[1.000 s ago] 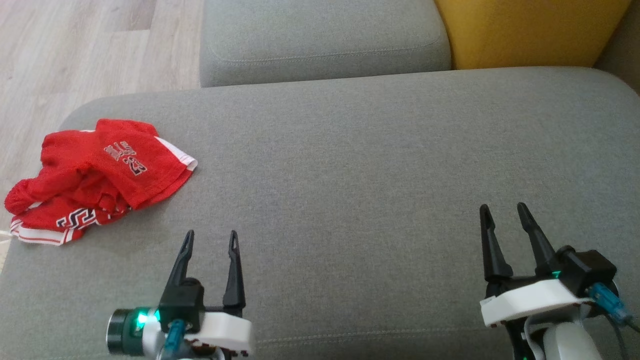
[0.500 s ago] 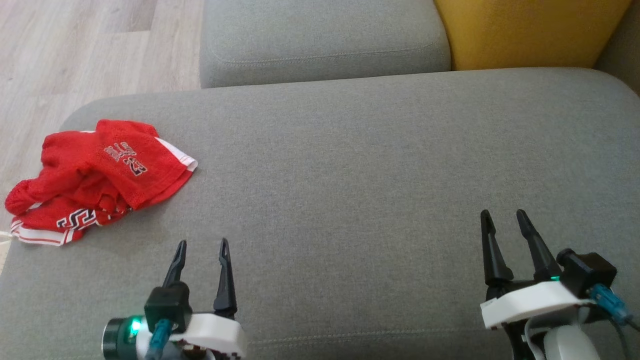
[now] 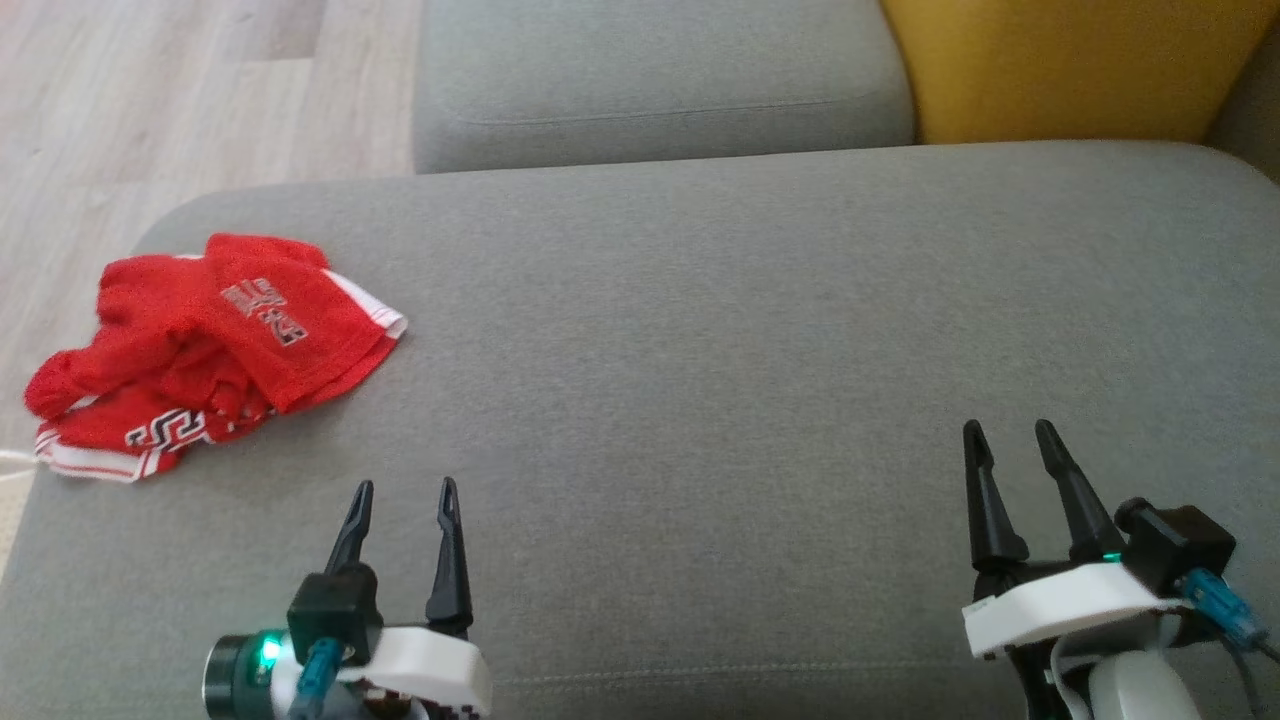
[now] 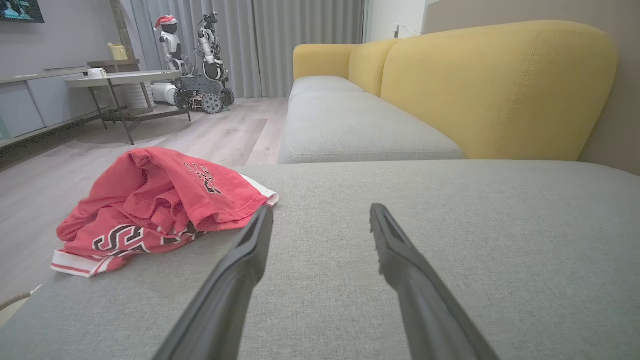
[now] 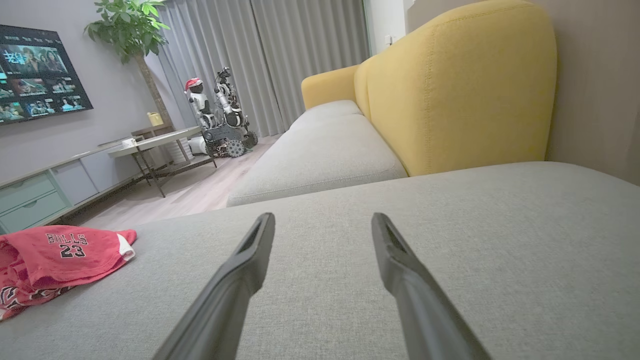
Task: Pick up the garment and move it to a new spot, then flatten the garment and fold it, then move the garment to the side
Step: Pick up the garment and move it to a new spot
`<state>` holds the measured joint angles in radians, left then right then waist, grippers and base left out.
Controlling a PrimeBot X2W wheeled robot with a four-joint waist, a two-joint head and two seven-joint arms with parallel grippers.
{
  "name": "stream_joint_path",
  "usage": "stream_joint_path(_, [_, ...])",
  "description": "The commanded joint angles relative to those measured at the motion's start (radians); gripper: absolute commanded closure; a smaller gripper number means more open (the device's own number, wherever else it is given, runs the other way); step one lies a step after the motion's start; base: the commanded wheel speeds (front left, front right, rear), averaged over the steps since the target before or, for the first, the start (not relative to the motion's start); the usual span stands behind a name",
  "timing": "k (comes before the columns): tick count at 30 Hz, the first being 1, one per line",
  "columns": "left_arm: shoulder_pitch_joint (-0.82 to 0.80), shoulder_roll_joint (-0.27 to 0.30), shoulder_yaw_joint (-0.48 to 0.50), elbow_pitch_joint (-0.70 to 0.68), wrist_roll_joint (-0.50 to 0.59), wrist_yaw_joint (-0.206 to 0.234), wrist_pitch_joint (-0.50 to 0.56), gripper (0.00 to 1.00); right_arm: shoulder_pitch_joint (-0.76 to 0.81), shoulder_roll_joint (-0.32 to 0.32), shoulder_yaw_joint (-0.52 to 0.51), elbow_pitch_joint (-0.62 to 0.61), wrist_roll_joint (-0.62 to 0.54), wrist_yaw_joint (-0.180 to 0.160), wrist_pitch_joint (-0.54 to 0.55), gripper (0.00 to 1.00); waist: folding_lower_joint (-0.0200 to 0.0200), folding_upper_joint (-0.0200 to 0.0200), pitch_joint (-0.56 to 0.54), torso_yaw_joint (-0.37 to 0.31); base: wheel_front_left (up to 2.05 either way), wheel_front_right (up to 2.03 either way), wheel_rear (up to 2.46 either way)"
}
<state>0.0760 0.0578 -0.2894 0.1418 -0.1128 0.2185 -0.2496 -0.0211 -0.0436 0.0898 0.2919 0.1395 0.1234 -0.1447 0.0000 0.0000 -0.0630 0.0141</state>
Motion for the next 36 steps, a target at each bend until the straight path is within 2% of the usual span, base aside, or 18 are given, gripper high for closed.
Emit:
stream_joint_path(1, [-0.037, -0.006, 0.037, -0.028, 0.013, -0.004, -0.012, 0.00, -0.041, -0.007, 0.025, -0.036, 0.004, 0.007, -0.013, 0.00, 0.0000, 0.0000, 0.000, 0.014, 0.00, 0.00, 0.00])
stream_joint_path(6, [-0.038, -0.007, 0.045, -0.027, 0.019, -0.008, -0.012, 0.00, -0.035, -0.007, 0.039, -0.046, 0.004, 0.007, -0.022, 0.00, 0.0000, 0.0000, 0.001, 0.075, 0.00, 0.00, 0.00])
stream_joint_path(24, [-0.023, -0.005, 0.086, -0.048, 0.060, -0.029, -0.012, 0.00, -0.015, -0.007, 0.077, -0.048, 0.027, 0.007, -0.061, 0.00, 0.0000, 0.0000, 0.004, 0.359, 0.00, 0.00, 0.00])
stream_joint_path(36, [-0.013, -0.005, 0.104, -0.056, 0.078, -0.023, -0.012, 0.00, -0.016, -0.007, 0.080, -0.029, 0.038, 0.007, -0.082, 0.00, 0.0000, 0.0000, -0.006, 0.453, 0.00, 0.00, 0.00])
